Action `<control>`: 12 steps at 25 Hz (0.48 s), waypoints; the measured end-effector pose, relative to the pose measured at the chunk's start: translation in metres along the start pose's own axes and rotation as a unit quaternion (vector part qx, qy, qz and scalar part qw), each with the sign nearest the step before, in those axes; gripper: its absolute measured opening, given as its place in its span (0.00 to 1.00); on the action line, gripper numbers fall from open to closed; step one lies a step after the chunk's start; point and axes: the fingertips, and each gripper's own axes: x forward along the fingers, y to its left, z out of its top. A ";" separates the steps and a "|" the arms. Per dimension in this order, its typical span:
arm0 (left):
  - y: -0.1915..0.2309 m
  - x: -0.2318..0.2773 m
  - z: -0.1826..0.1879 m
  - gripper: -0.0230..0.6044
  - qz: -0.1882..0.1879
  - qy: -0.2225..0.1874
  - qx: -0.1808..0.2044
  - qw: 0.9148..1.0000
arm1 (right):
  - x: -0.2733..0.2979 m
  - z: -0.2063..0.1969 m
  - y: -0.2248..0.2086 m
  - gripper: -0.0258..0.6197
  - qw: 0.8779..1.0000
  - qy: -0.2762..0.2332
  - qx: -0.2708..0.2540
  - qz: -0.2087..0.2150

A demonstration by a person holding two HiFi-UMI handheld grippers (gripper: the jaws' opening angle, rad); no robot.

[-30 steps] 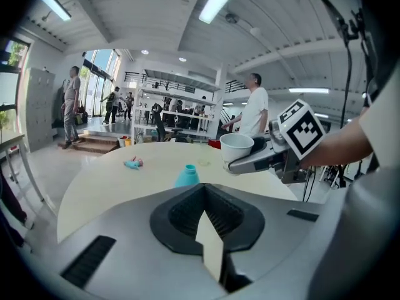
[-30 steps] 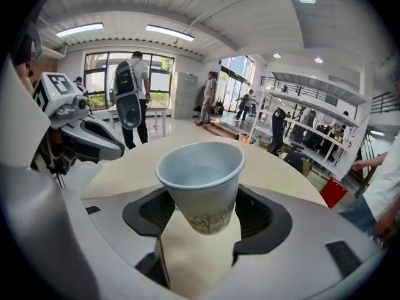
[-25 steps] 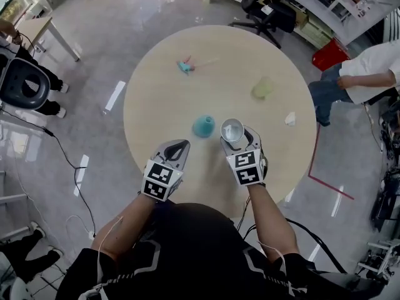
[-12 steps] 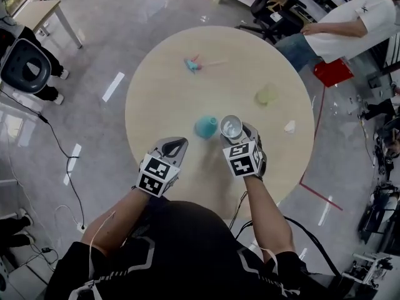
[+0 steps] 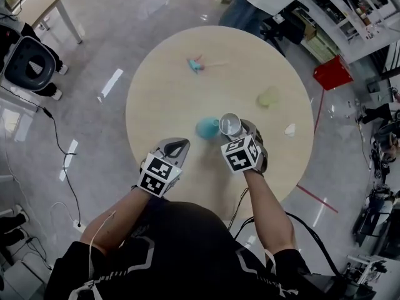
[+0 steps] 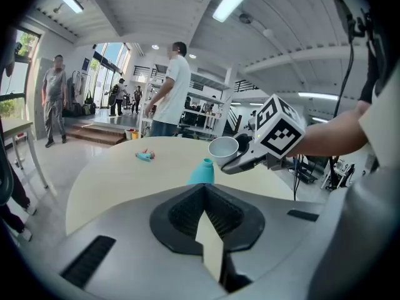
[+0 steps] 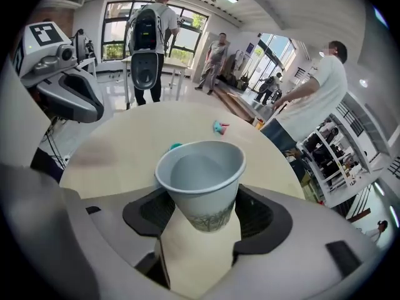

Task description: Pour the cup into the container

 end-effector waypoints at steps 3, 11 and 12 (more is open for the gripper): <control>0.000 0.004 -0.002 0.04 -0.003 0.001 -0.004 1.000 | 0.003 -0.001 -0.001 0.52 1.000 0.010 -0.014 -0.001; -0.001 0.009 -0.004 0.04 -0.006 0.000 -0.008 1.000 | 0.006 0.000 -0.001 0.52 0.999 0.026 -0.046 -0.005; -0.001 0.010 -0.004 0.04 -0.006 0.000 -0.009 1.000 | 0.007 0.000 -0.001 0.52 0.998 0.027 -0.048 -0.005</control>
